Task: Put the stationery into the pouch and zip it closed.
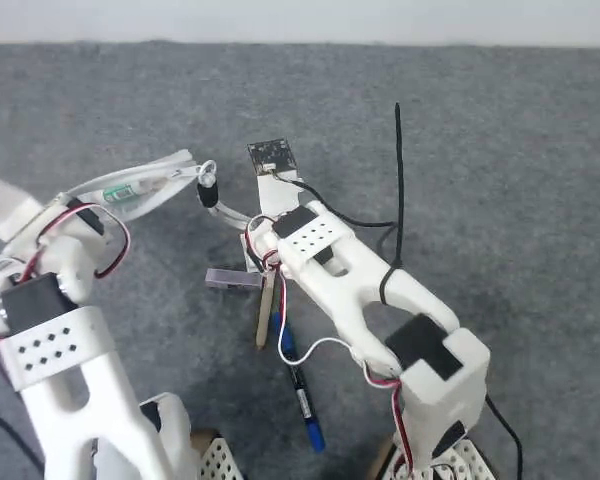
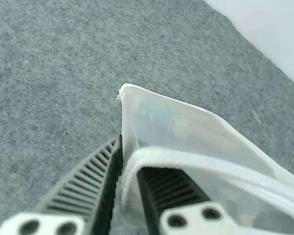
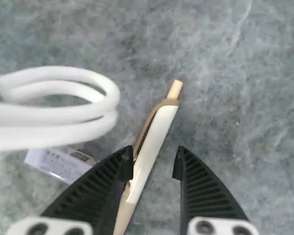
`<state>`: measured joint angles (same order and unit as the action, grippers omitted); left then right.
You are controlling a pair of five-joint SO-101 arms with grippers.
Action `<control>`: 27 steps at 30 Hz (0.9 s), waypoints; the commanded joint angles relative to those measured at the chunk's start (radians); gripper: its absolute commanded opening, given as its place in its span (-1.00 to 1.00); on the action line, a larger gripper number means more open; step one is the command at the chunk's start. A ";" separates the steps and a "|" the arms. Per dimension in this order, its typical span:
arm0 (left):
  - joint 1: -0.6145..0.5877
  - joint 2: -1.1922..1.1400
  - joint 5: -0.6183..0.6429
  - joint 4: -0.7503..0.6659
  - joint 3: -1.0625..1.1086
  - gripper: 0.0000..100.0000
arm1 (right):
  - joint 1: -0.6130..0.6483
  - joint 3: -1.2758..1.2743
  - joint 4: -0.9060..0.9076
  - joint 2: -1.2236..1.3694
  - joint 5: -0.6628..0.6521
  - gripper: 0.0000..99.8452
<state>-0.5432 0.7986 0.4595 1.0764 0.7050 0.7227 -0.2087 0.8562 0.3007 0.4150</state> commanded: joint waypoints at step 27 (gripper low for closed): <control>-0.003 -0.002 0.014 -0.040 -0.027 -0.98 | -0.090 0.107 0.220 -0.024 -0.123 -0.97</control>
<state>-0.5432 0.7986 0.4595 1.0764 0.7050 0.6628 -0.1320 1.0157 0.3698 0.3092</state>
